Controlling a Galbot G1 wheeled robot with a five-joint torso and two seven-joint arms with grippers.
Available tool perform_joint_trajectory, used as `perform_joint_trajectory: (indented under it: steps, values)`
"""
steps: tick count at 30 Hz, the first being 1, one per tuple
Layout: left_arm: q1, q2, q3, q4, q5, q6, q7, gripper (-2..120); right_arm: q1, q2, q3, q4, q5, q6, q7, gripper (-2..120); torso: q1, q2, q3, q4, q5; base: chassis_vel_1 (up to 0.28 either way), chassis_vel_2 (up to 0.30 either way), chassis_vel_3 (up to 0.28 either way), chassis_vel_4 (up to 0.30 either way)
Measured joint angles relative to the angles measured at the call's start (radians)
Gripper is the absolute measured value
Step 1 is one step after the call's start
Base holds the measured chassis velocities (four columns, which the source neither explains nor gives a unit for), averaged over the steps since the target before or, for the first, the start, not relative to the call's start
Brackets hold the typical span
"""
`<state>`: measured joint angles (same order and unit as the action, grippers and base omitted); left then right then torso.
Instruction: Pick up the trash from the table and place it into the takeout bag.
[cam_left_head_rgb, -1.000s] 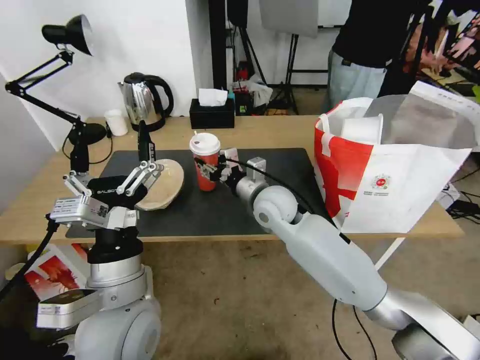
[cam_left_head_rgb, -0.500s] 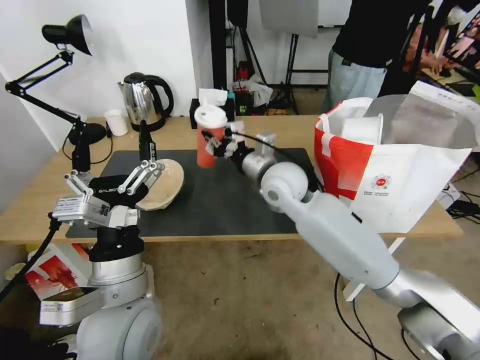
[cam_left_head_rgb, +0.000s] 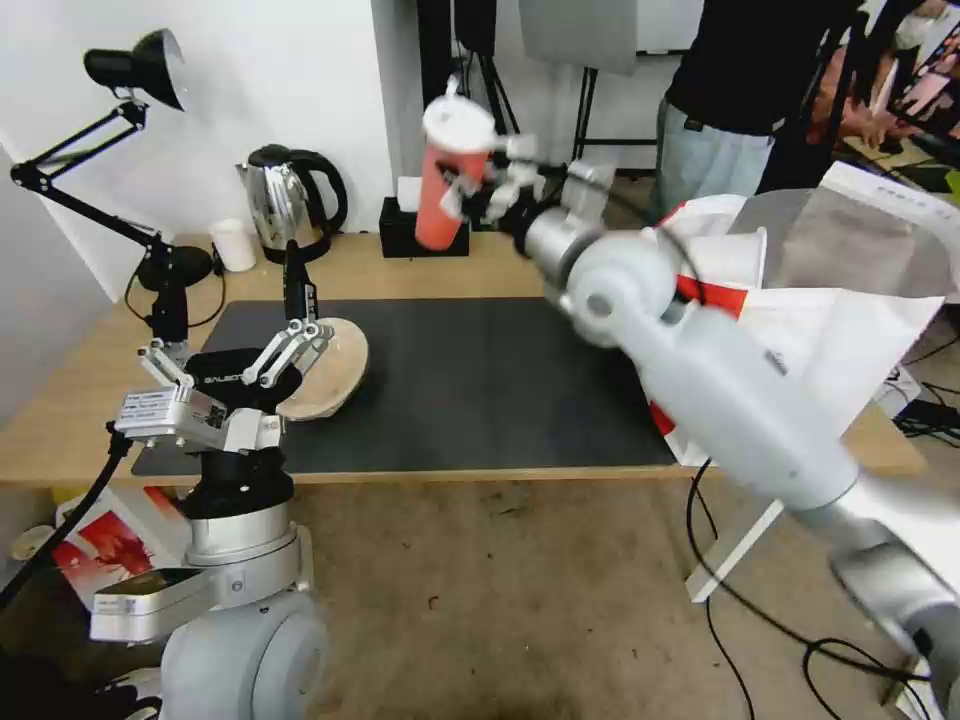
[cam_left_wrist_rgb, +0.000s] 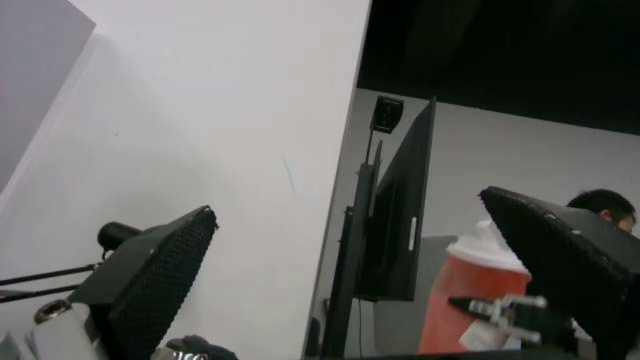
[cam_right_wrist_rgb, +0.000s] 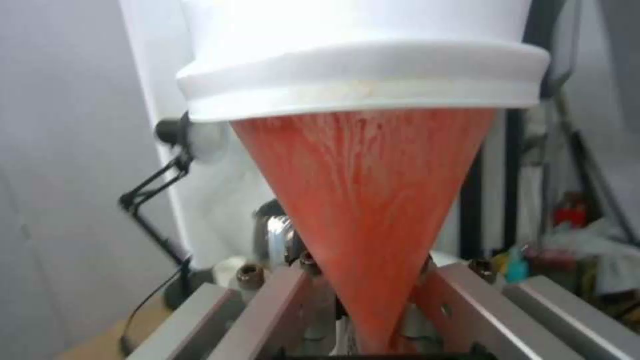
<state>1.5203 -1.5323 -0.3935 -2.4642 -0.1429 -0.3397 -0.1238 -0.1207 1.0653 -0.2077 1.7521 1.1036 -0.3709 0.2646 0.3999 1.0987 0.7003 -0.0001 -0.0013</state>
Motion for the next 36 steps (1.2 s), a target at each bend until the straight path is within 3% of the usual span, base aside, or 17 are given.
perform_joint_trajectory:
  steps: [9, 16, 21, 29, 36]
  values:
    - [-0.005, 0.0, 0.002, 0.0, -0.005, 0.0, 0.0, 100, 0.102, -0.145, -0.001, 0.055, 0.065, -0.037, 0.029, 3, 0.0, 0.0, 0.0, 0.0003, 0.0001, 0.0, 0.0, 0.0, 0.0]
    - [-0.013, 0.002, 0.011, 0.003, -0.007, 0.0, -0.001, 100, 0.082, -0.326, 0.017, 0.164, 0.076, -0.062, 0.032, 3, 0.0, 0.0, 0.0, -0.0002, 0.0004, 0.0, 0.0, 0.0, 0.0]
    - [-0.016, 0.003, 0.018, 0.006, -0.009, 0.001, 0.0, 100, 0.052, -0.403, 0.041, 0.215, 0.082, -0.068, 0.036, 3, 0.0, 0.0, 0.0, 0.0001, 0.0003, 0.0, 0.0, 0.0, 0.0]
    - [-0.02, 0.011, 0.018, 0.006, -0.022, 0.0, 0.0, 100, -0.041, -0.509, 0.141, 0.259, 0.094, -0.068, 0.037, 3, 0.0, 0.0, 0.0, -0.0001, 0.0002, 0.0, 0.0, 0.0, 0.0]
    - [-0.026, 0.015, 0.027, 0.01, -0.025, 0.001, 0.0, 100, -0.182, -0.598, 0.321, 0.261, 0.102, -0.065, 0.011, 3, 0.0, 0.0, 0.0, 0.0, 0.0, 0.0, 0.0, 0.0, 0.0]
